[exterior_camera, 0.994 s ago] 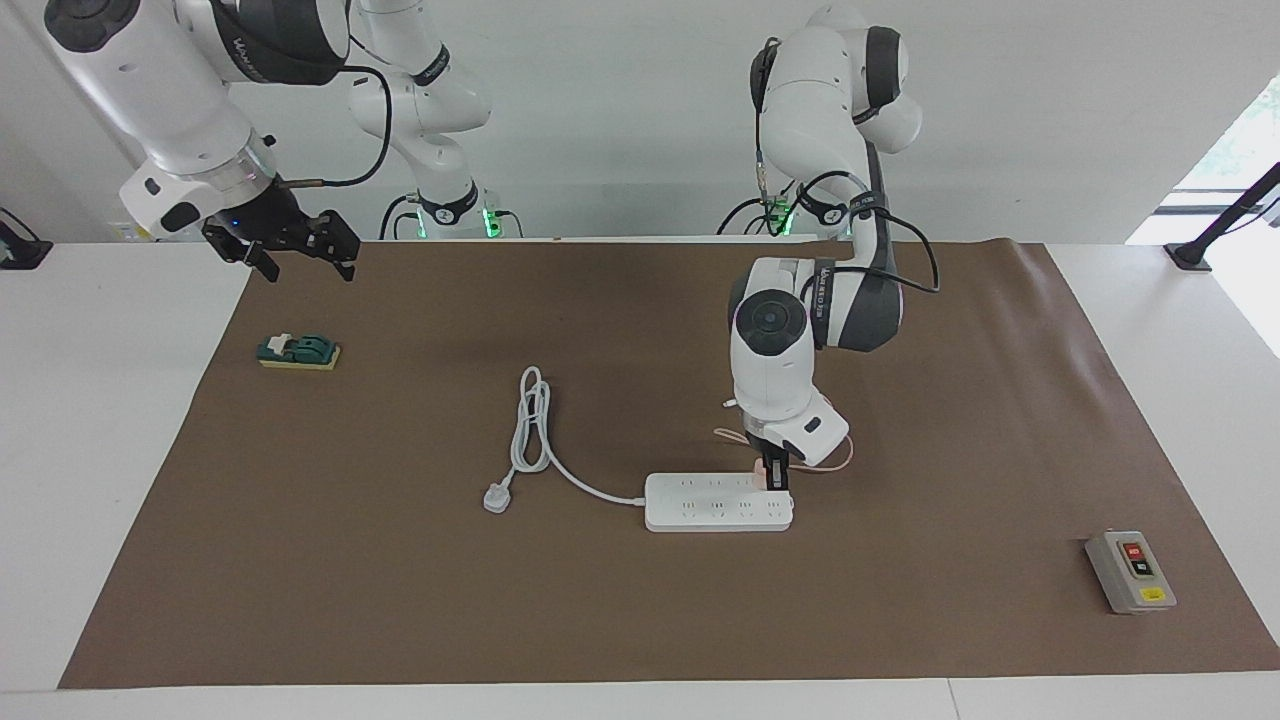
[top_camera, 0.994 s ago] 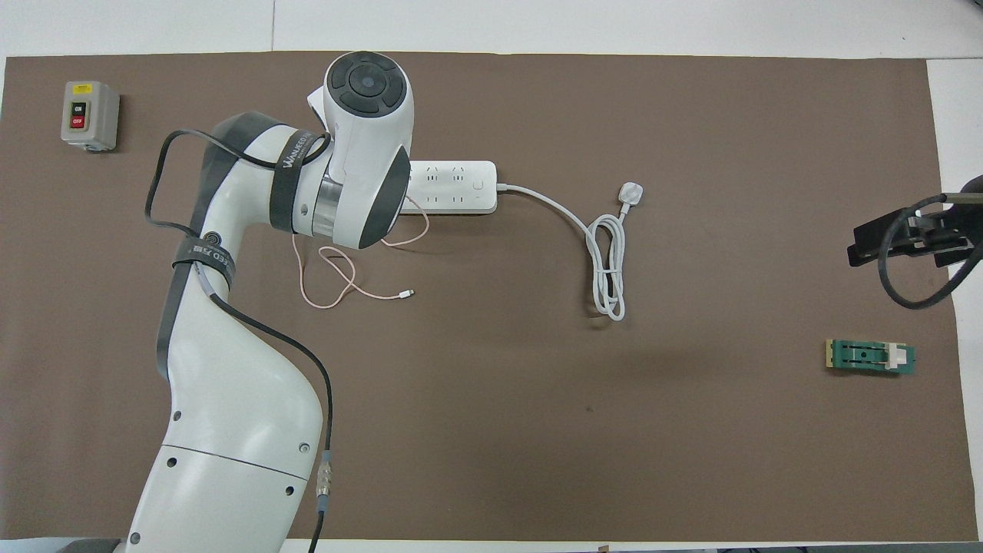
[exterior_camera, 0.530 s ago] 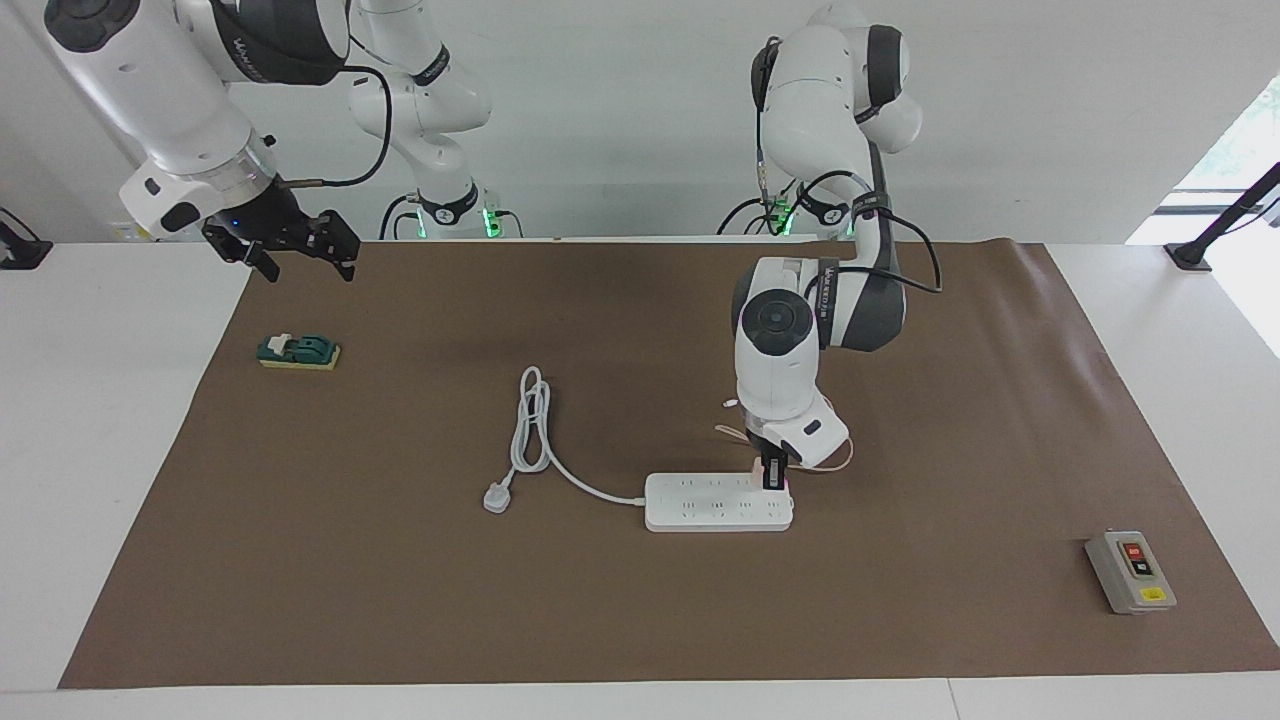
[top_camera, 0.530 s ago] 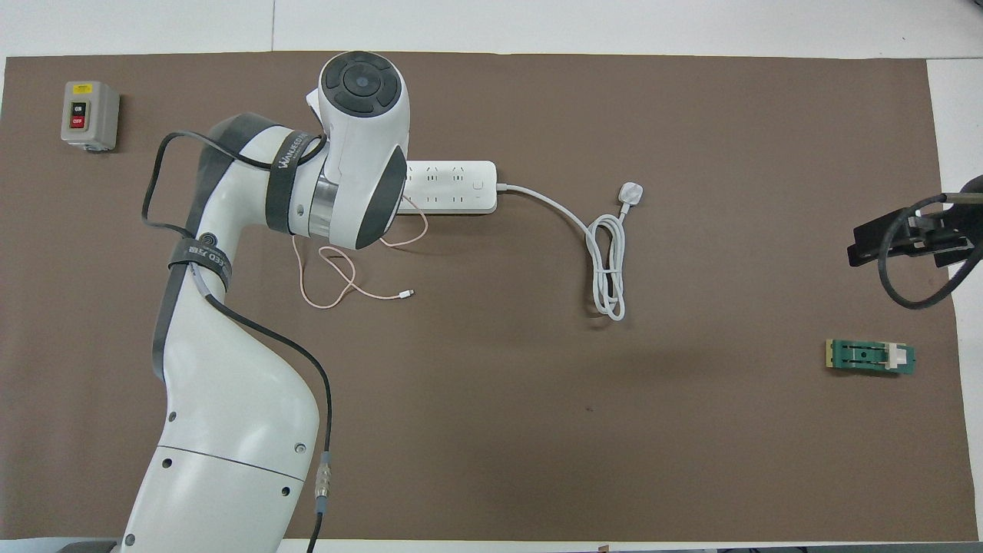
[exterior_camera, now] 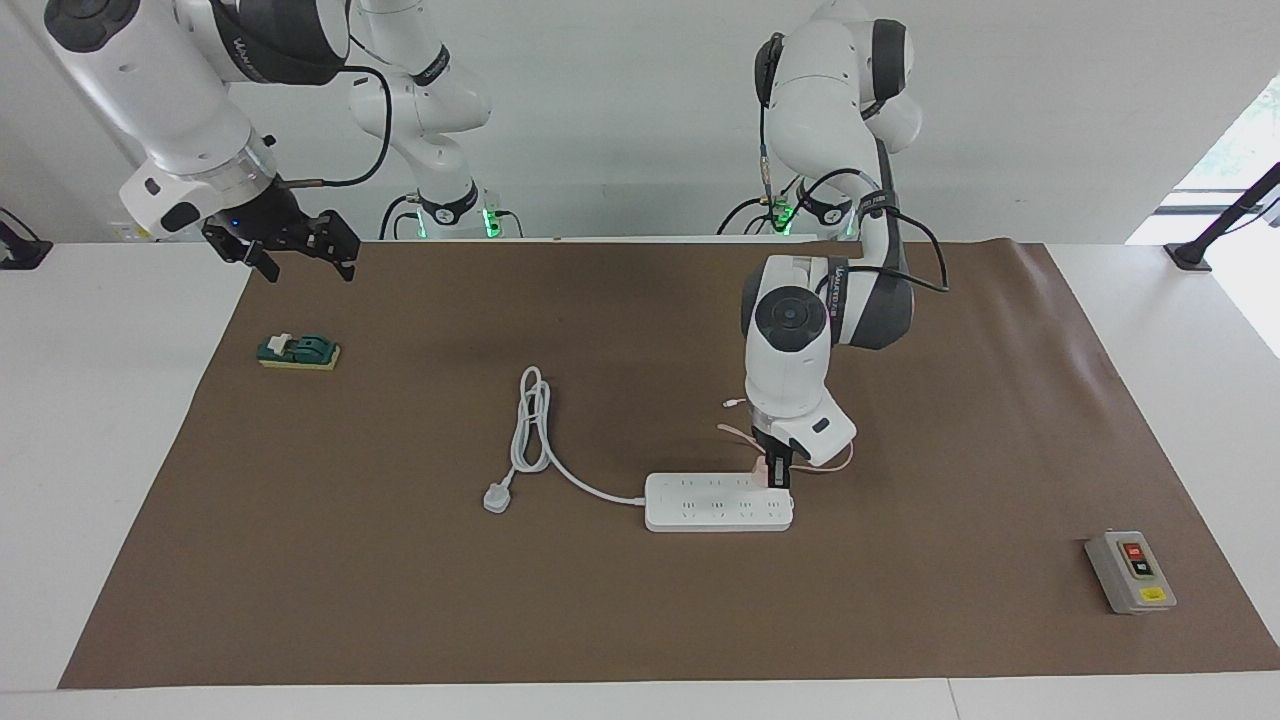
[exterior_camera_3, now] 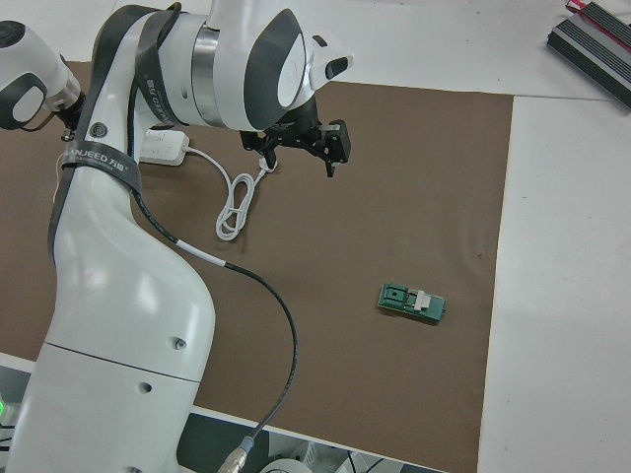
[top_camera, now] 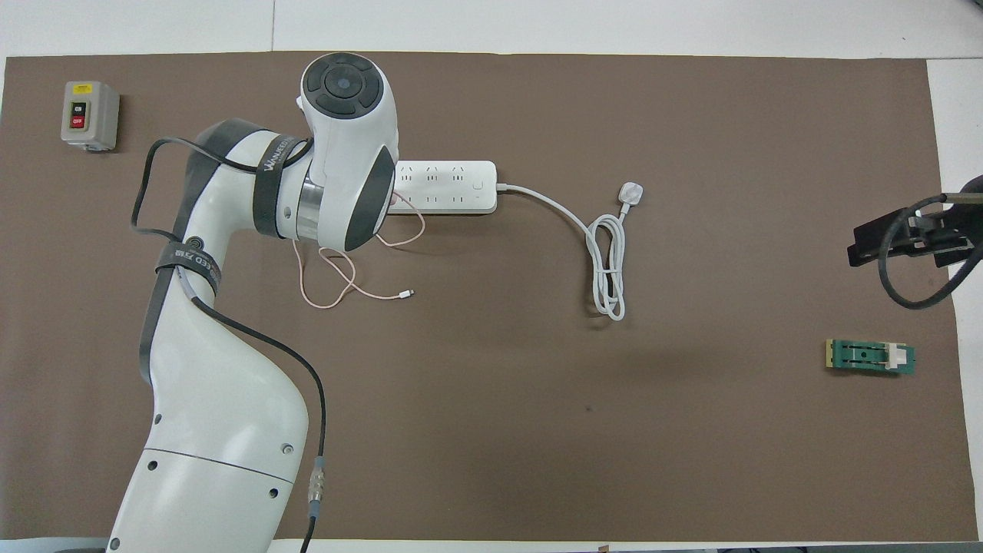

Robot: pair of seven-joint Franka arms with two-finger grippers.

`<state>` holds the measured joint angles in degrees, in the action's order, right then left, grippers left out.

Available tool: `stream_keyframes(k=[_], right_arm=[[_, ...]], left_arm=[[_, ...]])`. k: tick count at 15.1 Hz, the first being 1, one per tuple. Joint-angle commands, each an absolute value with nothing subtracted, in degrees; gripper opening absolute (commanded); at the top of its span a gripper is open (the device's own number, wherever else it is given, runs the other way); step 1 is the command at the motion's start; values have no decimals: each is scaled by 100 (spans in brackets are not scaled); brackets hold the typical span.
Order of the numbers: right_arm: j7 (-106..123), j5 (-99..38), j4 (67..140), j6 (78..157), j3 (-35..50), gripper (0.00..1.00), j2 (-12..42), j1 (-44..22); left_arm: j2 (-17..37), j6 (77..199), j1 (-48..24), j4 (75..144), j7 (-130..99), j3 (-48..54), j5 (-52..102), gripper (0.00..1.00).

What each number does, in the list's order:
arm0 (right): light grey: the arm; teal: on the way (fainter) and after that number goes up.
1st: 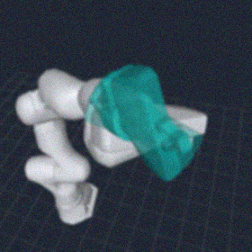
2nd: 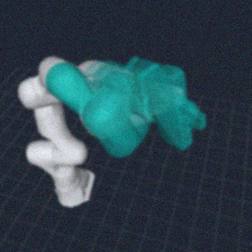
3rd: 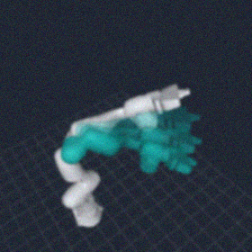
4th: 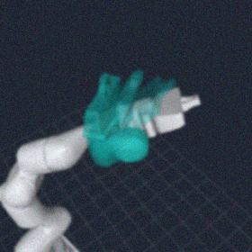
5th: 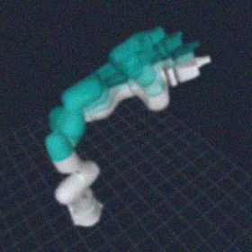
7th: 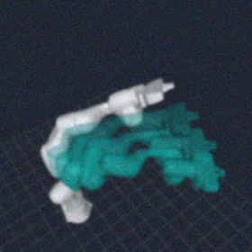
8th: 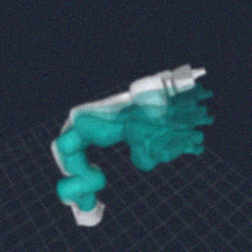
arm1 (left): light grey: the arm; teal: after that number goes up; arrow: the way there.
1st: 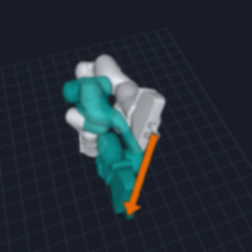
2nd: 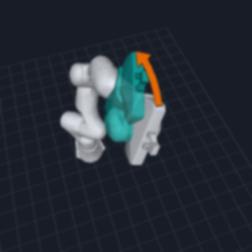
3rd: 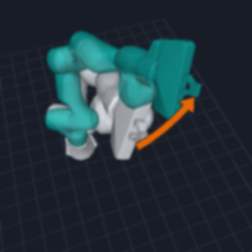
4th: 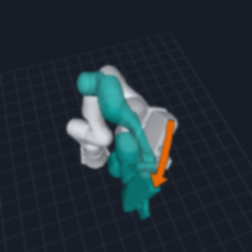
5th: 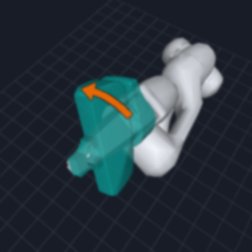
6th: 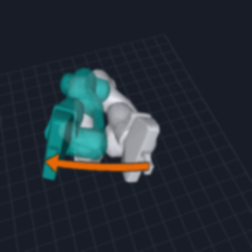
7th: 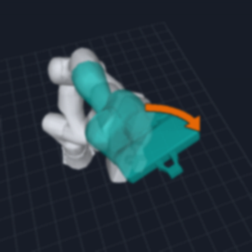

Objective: Plug charger into power strip

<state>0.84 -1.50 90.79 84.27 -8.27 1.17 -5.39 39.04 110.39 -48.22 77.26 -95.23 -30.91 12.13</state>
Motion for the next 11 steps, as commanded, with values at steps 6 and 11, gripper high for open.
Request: stream_keyframes(k=[6, 11], right_arm=[[114, -176, 9088, 8358, -800, 100, 88, -492], [114, -176, 9088, 8358, -800, 100, 88, -501]], left_arm=[[3771, 11048, -4720, 7980, -9448, -3392, 1143, 0], [3701, 10899, -4755, 7945, -9466, -3393, 1143, 0]])
